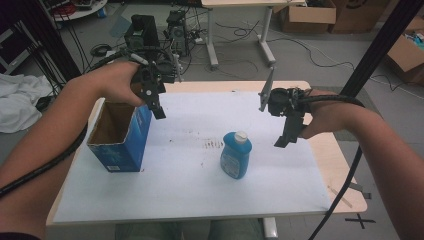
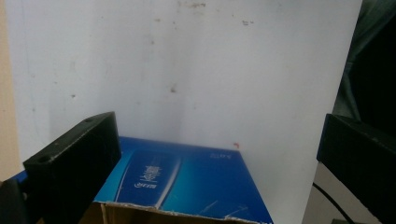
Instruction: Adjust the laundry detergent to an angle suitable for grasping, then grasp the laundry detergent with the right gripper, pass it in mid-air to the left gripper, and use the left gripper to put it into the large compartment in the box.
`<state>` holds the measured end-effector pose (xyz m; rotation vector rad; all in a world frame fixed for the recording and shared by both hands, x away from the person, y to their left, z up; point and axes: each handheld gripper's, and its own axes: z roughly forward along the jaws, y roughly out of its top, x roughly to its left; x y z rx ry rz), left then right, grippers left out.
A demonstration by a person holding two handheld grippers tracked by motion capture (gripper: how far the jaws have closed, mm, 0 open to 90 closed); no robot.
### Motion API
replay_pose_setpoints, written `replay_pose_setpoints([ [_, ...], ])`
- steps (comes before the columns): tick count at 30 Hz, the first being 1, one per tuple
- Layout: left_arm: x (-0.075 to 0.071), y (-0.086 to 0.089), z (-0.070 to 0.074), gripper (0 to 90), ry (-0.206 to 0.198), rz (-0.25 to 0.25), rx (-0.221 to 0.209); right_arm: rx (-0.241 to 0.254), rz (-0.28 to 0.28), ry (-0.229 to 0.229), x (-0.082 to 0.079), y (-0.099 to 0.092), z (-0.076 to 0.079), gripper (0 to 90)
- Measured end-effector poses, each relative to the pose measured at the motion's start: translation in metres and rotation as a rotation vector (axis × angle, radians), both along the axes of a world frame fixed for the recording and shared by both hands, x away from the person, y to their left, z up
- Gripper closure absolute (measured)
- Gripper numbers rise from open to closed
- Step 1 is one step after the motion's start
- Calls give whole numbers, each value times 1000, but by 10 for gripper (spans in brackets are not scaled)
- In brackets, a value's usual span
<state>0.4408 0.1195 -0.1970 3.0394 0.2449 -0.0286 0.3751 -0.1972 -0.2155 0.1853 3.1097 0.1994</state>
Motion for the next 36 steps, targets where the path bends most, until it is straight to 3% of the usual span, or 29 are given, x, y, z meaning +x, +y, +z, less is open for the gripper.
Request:
replay_pose_setpoints([
  [4, 0, 0, -2, 1, 4, 0, 14, -8, 5, 0, 2, -1, -2, 0],
  [15, -2, 0, 2, 1, -5, 12, -12, -10, 6, -7, 0, -4, -3, 0],
  [19, 1, -2, 2, 1, -15, 14, 20, -3, -8, -16, 2, -8, -1, 0],
  [25, 2, -5, 4, 1, -18, -1, 25, 11, -18, -26, 3, -12, 4, 0],
  [28, -2, -5, 5, 1, -20, 3, 6, 9, -15, -28, 2, -11, 3, 0],
  [31, -6, -6, 5, 1, -20, 0, 29, 3, -8, -29, -1, -11, 2, 0],
  [36, -9, -5, 6, 1, -16, 1, 2, -2, -17, -27, -5, -11, -4, 0],
])
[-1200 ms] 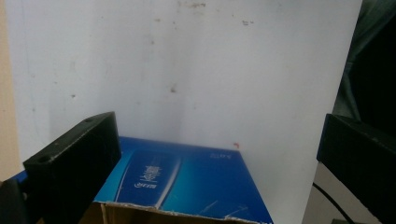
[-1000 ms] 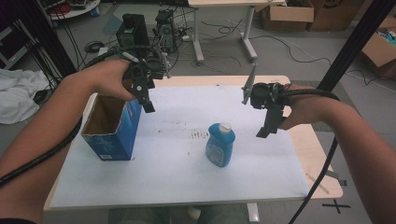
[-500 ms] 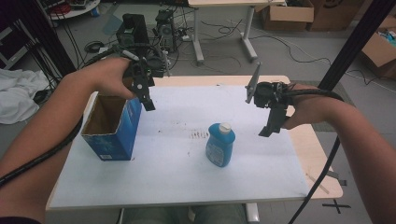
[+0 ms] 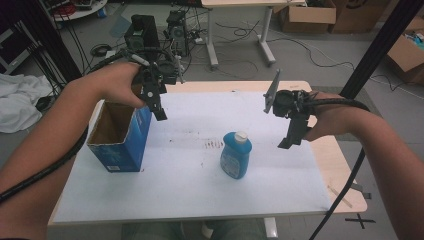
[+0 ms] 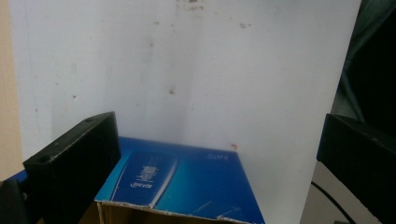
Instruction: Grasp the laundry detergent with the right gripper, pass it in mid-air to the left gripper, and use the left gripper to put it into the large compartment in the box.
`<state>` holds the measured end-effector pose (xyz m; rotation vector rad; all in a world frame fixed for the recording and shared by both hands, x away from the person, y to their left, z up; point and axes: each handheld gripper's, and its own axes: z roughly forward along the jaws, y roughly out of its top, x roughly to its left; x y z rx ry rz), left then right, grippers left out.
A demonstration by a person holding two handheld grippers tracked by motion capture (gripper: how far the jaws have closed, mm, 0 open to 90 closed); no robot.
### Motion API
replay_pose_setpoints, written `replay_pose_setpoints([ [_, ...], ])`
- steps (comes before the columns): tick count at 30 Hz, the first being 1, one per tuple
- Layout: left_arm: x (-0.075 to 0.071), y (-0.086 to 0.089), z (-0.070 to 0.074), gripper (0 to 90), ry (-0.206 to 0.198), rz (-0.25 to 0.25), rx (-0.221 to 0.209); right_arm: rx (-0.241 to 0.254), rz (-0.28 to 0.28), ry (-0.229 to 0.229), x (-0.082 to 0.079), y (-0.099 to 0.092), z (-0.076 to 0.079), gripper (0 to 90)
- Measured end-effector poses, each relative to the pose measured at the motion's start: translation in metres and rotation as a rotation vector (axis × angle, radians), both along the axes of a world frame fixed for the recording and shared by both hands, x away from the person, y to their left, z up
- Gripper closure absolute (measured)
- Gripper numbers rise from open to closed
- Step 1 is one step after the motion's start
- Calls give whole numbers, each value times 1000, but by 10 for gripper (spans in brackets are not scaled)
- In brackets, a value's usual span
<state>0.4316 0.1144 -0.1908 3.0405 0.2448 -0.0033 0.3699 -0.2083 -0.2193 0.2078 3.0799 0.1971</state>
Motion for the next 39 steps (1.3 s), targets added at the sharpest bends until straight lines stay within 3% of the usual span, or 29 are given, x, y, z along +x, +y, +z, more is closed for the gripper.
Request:
replay_pose_setpoints([
  [6, 1, 1, -4, 1, 2, 1, 14, 22, -15, -10, -2, -5, -6, 0],
  [7, 1, 1, -4, 1, 3, 0, 10, 72, -23, -24, -3, -8, -6, 0],
  [12, 1, 1, -4, 1, 3, -3, 14, 201, -66, -79, -5, -22, -5, 0],
  [20, -2, 1, -7, 1, 1, -18, 2, 458, -195, -207, -12, -55, -18, 0],
  [24, -3, 1, -6, 1, -11, -26, 4, 587, -248, -216, -18, -69, -33, 0],
  [25, -3, 1, -6, 1, -11, -26, 4, 587, -248, -216, -18, -69, -33, 0],
  [27, -4, 2, -5, 1, -15, -29, 4, 656, -276, -226, -25, -76, -44, 0],
  [32, -5, 4, -4, 1, -19, -29, -7, 716, -302, -251, -40, -80, -59, 0],
  [33, -5, 5, -5, 1, -20, -26, -10, 757, -311, -250, -48, -82, -67, 0],
  [37, -6, 6, -6, 1, -20, -29, -13, 796, -328, -262, -60, -82, -81, 0],
  [39, -7, 8, -7, 1, -22, -32, -19, 832, -346, -271, -71, -81, -97, 0],
])
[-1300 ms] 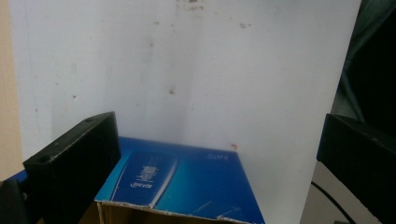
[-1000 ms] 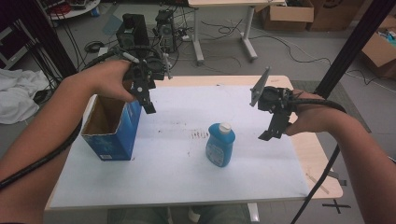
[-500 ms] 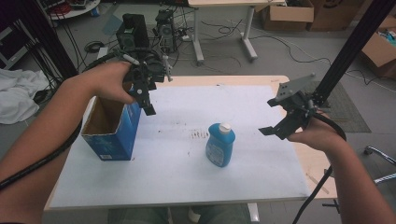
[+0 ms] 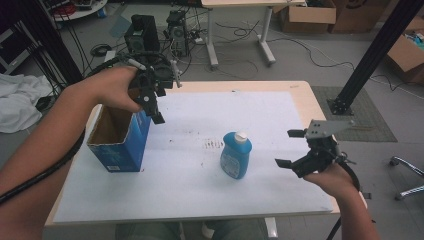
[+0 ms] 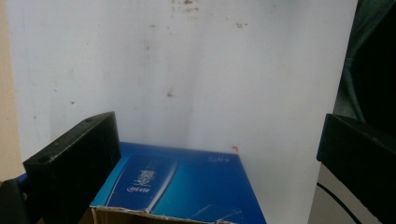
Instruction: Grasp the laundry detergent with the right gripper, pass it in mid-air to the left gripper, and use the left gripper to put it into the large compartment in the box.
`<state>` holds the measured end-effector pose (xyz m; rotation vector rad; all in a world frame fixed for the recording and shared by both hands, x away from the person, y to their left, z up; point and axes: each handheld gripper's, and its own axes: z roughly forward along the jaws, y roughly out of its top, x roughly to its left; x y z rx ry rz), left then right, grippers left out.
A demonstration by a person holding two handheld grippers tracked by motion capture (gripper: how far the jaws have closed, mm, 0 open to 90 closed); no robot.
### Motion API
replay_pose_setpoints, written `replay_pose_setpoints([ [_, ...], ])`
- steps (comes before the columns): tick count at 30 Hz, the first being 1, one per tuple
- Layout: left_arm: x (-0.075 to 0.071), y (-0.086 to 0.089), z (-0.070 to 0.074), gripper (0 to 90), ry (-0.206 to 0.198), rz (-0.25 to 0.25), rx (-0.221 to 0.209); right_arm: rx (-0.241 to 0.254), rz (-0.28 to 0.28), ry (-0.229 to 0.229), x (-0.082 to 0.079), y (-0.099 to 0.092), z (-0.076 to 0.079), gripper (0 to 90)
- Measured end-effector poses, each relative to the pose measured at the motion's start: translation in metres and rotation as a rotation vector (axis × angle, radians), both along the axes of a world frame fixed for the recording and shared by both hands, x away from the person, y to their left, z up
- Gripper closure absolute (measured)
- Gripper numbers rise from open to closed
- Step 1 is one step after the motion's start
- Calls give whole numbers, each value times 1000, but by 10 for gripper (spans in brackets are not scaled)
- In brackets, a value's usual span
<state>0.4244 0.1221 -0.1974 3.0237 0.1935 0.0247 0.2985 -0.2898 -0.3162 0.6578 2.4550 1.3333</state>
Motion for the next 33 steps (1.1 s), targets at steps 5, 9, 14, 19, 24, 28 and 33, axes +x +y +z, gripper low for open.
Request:
replay_pose_setpoints([
  [5, 0, 1, -2, 1, 1, 2, -2, 50, -45, -17, -13, 12, -32, 0],
  [9, -1, 0, -3, 1, 1, -3, -4, 105, -76, -34, -17, 22, -51, 0],
  [14, -3, -2, -3, 1, 1, -12, -6, 137, -98, -35, -18, 39, -71, 0],
  [19, -4, -2, -4, 1, 2, -11, 1, 161, -112, -20, -14, 57, -93, 0],
  [24, -5, -1, -2, 1, -1, -12, 1, 176, -137, -16, -8, 69, -108, 0],
  [28, -6, -1, -3, 1, -4, -11, -5, 191, -156, -22, -4, 76, -114, 0],
  [33, -6, -1, -3, 1, -2, -14, 1, 206, -169, -40, 2, 85, -118, 0],
])
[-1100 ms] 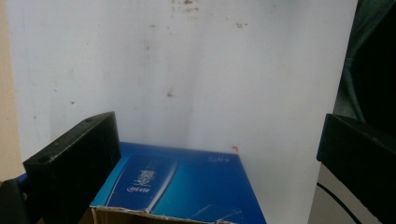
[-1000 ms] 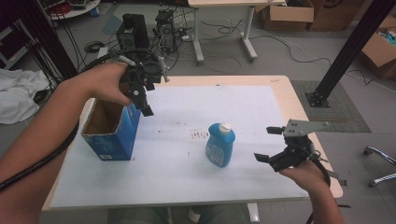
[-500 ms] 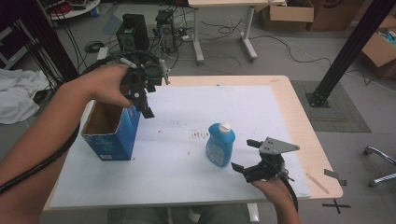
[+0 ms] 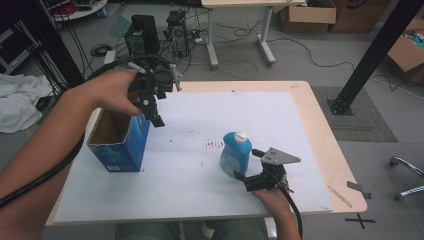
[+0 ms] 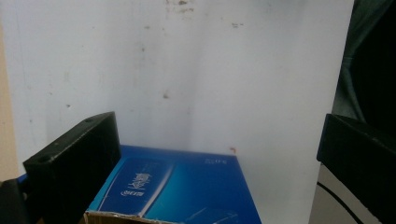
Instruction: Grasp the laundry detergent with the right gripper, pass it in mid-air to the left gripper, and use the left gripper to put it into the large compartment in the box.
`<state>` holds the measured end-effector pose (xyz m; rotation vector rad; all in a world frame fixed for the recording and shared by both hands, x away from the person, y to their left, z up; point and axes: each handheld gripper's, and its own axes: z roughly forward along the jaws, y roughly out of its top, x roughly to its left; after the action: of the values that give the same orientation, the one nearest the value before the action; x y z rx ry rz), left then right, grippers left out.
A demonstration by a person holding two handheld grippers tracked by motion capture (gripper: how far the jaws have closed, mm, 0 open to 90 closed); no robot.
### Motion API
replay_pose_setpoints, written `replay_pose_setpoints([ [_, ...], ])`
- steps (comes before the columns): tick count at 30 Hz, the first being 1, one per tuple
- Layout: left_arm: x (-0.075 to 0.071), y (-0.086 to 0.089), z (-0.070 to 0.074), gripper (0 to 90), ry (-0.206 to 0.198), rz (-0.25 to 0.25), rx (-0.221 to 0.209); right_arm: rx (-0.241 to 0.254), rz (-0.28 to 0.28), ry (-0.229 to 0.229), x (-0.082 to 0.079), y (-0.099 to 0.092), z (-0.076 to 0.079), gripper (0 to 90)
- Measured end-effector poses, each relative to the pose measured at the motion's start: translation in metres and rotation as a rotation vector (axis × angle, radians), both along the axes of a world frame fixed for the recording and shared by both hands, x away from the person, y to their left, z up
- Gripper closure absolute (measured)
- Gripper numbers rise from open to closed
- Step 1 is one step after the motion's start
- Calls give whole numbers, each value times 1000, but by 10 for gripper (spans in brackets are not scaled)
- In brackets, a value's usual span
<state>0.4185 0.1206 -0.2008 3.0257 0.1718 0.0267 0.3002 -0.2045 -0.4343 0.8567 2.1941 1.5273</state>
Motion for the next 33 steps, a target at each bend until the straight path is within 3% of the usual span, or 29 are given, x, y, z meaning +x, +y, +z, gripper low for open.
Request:
replay_pose_setpoints([
  [10, -1, 1, 0, 1, 2, 1, -8, 3, -20, -26, 9, 19, -5, 0],
  [20, 0, 2, -3, 1, 7, 3, -5, 33, -51, -42, 13, 26, -7, 0],
  [33, 0, 1, -5, 1, 7, 2, -3, 28, -49, -63, 14, 28, -8, 93],
])
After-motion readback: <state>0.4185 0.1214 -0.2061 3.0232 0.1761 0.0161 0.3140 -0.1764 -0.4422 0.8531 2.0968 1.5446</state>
